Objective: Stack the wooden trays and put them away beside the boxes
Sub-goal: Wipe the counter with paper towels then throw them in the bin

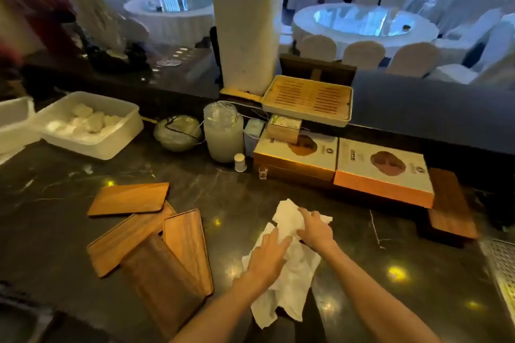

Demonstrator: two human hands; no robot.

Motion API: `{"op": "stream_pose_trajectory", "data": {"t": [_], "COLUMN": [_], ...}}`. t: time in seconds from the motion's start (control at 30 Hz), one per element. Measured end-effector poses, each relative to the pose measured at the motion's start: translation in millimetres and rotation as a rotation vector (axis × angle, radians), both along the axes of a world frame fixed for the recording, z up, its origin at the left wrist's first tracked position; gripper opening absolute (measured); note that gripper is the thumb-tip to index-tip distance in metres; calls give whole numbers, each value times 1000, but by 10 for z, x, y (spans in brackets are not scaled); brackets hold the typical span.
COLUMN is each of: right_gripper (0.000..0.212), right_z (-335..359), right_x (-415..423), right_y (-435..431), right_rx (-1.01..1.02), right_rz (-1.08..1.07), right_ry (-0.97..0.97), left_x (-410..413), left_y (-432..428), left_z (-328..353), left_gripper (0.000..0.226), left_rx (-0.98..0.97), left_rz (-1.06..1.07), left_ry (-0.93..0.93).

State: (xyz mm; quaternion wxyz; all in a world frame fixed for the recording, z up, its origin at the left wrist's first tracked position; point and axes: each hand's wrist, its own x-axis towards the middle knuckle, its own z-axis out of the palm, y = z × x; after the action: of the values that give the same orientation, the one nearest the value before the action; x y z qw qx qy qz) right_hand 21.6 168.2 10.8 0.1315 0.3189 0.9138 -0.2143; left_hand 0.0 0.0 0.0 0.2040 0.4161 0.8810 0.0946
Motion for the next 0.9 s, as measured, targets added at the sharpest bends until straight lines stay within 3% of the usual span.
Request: {"op": "stream_pose_trajectory", "data": {"t": [0.17,0.4,0.47,0.57,0.67,0.73,0.83,0.9], "right_gripper": [35,8,10,37,35,29,13,30], "right_z": [-241,-35,65,179,336,484,667,696], "right_x": [-6,295,513,857,1121,1252,1339,1338], "right_y": [67,222,280,271,96,-127,-616,-1037], "right_rx": [16,-2,-50,-83,-114,-224,-597,-822], "right_rz": [73,-121,-176,-164,-192,-200,-268,-297], "right_ry": [-99,278,381,458,532,605,653,627], "left_x": [-44,-82,-52,22,113,178,287,354], "left_y": [167,-65,-208,-511,-931,-1241,-1784,-2180], "left_z": [-97,138,259,378,453,491,527,521], "left_gripper": [33,5,7,10,32,31,23,20], "left_rx": [-60,324,433,542,585,611,688,693], "left_rz": [56,277,346,420,440,518,701,823], "left_ry": [6,-15,-13,-20,-77,-118,-208,-254]}}
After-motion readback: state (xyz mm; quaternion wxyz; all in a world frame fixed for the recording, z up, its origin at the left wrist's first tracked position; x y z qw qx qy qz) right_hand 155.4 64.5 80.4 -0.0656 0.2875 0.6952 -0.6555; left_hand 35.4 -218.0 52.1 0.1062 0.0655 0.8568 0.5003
